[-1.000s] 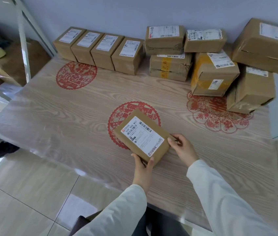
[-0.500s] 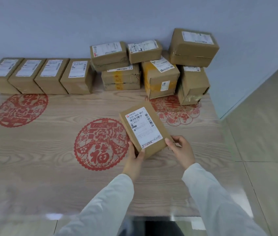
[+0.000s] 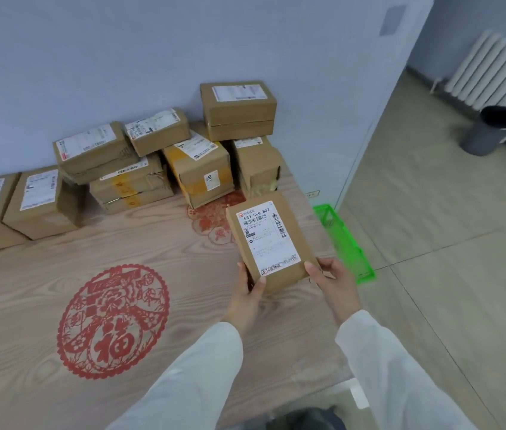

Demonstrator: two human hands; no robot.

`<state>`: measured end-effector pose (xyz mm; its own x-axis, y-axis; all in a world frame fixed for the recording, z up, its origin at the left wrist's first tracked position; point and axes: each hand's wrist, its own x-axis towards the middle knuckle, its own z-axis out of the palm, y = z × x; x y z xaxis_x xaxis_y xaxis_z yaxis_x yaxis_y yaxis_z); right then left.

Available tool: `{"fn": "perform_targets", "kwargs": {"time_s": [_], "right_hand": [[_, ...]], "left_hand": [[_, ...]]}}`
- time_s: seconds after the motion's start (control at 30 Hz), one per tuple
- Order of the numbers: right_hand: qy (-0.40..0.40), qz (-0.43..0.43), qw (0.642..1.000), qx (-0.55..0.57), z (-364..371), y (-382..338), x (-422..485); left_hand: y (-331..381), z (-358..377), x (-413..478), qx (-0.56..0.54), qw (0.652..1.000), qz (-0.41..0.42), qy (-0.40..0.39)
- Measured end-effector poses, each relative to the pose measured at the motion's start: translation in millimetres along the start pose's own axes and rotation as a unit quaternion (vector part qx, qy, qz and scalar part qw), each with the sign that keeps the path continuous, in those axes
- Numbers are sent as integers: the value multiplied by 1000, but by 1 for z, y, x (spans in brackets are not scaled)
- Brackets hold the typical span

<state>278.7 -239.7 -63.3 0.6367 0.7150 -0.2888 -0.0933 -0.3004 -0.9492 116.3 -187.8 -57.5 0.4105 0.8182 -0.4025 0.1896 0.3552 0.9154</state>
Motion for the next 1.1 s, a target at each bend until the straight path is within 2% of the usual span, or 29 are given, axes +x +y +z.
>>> {"fn": "perform_targets", "kwargs": {"time_s": [0.37, 0.6, 0.83, 1.1], "right_hand": [[59, 31, 997, 30, -174, 8, 53], [107, 52, 992, 31, -275, 23, 72], [146, 81, 984, 62, -328, 32, 94], [136, 87, 986, 49, -354, 27, 167]], "left_hand": [[17, 182, 28, 36, 998, 18, -44], [8, 283, 43, 64, 993, -8, -94], [12, 344, 66, 89, 985, -14, -145], [20, 383, 130, 86, 985, -20, -146]]}}
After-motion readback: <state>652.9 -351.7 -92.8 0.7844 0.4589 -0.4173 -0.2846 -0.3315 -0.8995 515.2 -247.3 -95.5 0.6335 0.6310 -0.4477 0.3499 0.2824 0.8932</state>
